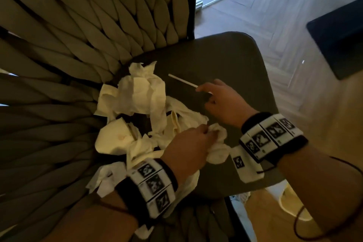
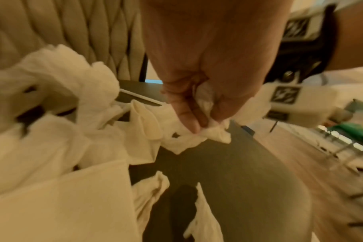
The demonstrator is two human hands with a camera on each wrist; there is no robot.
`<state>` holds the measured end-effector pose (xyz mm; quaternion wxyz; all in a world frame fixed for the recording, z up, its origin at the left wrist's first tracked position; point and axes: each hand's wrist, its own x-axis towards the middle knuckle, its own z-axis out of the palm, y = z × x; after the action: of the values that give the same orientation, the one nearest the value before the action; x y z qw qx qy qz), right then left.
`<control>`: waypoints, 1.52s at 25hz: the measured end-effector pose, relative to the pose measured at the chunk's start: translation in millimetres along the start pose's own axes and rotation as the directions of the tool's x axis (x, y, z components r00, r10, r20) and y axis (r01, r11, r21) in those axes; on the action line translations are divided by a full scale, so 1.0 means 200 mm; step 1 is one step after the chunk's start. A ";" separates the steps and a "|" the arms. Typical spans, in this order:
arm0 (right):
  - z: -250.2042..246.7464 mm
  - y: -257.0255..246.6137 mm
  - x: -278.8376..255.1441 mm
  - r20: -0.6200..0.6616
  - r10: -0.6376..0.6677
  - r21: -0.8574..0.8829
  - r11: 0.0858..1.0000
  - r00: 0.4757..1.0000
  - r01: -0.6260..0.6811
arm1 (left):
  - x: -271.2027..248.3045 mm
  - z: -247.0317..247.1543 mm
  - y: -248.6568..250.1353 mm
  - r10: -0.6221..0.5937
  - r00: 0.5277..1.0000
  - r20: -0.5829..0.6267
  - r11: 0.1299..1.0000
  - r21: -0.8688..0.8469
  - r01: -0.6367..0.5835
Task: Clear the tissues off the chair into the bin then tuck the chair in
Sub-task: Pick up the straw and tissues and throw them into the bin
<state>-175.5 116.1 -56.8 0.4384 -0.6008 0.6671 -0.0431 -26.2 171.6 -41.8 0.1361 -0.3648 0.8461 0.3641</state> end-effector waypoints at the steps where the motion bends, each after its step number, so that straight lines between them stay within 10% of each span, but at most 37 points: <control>1: 0.01 -0.03 0.04 0.092 -0.023 -0.045 0.999 0.995 0.027 | -0.08 -0.02 0.01 0.045 0.998 -0.031 0.994 -0.101 -0.048; 5: 0.14 -0.08 0.09 0.438 -0.115 -0.222 0.947 0.891 0.232 | -0.28 -0.06 -0.02 0.044 0.998 -0.036 0.881 -0.470 -0.056; 10: 0.18 0.05 -0.01 0.633 -0.079 0.067 0.997 0.770 0.047 | -0.29 0.00 -0.16 -0.126 0.964 -0.233 0.899 -0.439 0.012; 15: 0.13 0.21 -0.21 0.392 0.015 0.267 0.955 0.920 -0.129 | -0.13 0.02 -0.13 -0.191 0.935 -0.298 0.925 -0.374 0.070; 20: 0.00 0.18 -0.40 0.130 0.112 0.833 0.527 0.985 -0.170 | 0.06 -0.09 0.06 -0.303 0.889 -0.343 0.857 -0.505 0.097; 27: -0.08 0.25 -0.38 -0.180 0.217 0.719 0.695 0.959 -0.022 | 0.20 -0.20 0.14 -0.264 0.945 -0.195 0.687 -0.725 0.043; 32: -0.04 0.42 -0.45 -0.178 0.259 0.704 0.708 0.949 -0.061 | 0.42 -0.27 -0.14 -0.304 0.887 -0.347 0.953 -0.111 0.283; 35: -0.01 0.49 -0.52 -0.172 0.273 0.721 0.689 0.947 -0.067 | 0.56 -0.22 -0.19 -0.217 0.966 -0.141 0.883 0.394 0.255; 38: 0.01 0.53 -0.57 -0.187 0.292 0.740 0.670 0.938 -0.061 | 0.62 -0.23 -0.15 -0.173 0.980 -0.101 0.830 0.521 0.200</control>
<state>-267.4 241.9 -60.7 0.5391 -0.2973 0.7075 -0.3470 -90.3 60.2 -86.1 0.2452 -0.4030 0.8768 0.0932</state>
